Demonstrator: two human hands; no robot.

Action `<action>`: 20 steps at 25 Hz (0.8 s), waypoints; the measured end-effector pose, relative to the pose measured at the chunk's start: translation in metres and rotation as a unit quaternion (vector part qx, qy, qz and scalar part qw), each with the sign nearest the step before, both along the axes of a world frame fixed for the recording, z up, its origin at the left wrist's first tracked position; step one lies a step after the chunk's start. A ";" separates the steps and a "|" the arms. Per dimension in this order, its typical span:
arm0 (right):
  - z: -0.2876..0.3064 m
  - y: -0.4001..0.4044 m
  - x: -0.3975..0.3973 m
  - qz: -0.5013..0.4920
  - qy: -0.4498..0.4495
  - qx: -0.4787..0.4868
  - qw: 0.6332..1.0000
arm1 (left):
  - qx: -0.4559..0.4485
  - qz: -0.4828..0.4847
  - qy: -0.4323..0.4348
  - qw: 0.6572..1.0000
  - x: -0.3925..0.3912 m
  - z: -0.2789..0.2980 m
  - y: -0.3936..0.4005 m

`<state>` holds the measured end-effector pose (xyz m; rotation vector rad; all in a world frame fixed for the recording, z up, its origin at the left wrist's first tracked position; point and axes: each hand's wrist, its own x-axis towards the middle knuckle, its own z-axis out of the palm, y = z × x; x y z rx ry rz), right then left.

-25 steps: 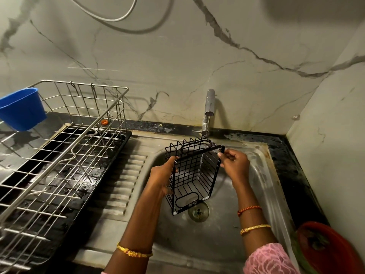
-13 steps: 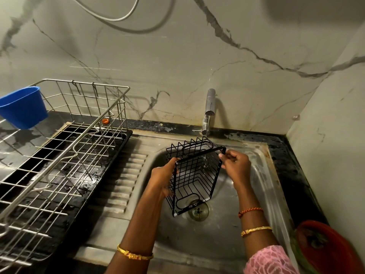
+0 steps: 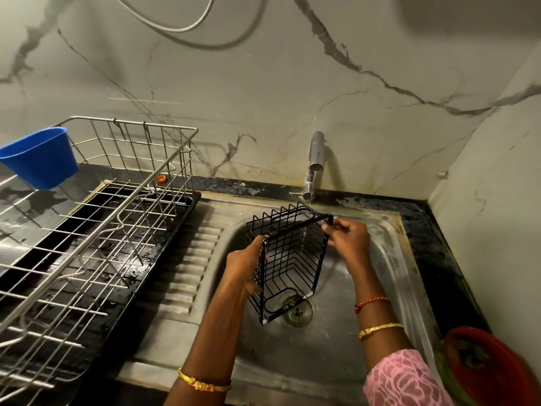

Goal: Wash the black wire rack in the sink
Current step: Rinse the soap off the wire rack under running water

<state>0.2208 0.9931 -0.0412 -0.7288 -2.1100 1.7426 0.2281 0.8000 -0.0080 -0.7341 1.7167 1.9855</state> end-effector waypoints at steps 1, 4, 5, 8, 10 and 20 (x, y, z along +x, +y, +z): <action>0.000 0.001 -0.006 -0.001 -0.005 0.007 1.000 | 0.009 0.008 0.002 1.000 0.001 0.000 0.003; 0.003 0.004 -0.027 0.003 0.003 0.017 1.000 | 0.032 0.037 0.009 0.999 0.004 0.002 0.012; 0.005 0.004 -0.033 0.008 0.004 0.018 1.000 | 0.039 0.047 0.006 0.998 0.004 0.002 0.015; 0.009 0.005 -0.049 0.018 0.003 0.053 0.998 | 0.061 0.074 -0.006 0.995 0.003 0.008 0.023; 0.010 0.005 -0.058 0.015 -0.004 0.072 0.997 | 0.090 0.096 -0.012 0.991 0.003 0.013 0.030; 0.047 0.000 -0.068 0.071 0.045 -0.006 0.996 | 0.115 0.160 -0.052 0.979 -0.005 0.011 0.044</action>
